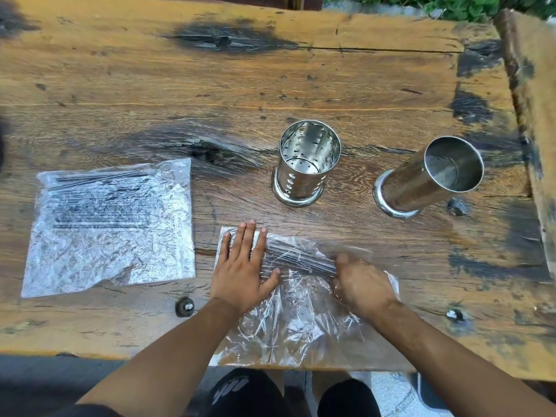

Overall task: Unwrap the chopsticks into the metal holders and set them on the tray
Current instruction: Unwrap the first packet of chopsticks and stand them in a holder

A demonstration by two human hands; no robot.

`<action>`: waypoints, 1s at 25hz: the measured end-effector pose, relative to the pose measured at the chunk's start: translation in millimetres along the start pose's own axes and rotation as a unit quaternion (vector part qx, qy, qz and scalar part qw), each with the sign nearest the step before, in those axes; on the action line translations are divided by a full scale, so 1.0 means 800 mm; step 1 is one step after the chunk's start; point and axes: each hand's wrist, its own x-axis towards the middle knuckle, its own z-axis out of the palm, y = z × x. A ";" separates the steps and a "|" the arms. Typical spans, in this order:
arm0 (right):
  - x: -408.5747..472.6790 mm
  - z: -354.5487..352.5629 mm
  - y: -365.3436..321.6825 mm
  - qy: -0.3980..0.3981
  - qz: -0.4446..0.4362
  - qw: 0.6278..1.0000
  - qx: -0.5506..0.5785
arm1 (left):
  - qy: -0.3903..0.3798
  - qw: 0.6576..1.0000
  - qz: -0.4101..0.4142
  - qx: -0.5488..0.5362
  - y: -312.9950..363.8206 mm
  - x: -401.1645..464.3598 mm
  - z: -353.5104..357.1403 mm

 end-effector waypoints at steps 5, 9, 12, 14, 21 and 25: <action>-0.025 0.000 0.043 0.008 0.031 0.999 0.000 | -0.011 1.000 0.021 0.008 0.003 -0.001 -0.005; -0.015 0.011 0.028 -0.003 0.007 1.000 -0.015 | -0.026 0.996 0.079 0.042 0.006 0.002 -0.010; -0.002 0.014 0.012 -0.003 0.003 1.000 -0.014 | -0.029 0.995 0.075 0.055 0.005 0.002 -0.009; 0.010 0.012 -0.001 0.001 0.009 1.000 -0.015 | -0.025 0.995 0.071 0.059 0.005 0.003 -0.008; 0.037 0.015 -0.039 0.063 -0.011 0.998 0.017 | -0.018 0.996 0.066 0.061 0.005 0.004 -0.005; 0.031 0.014 -0.029 0.040 -0.041 0.997 0.050 | -0.011 0.996 0.061 0.056 0.006 0.001 -0.004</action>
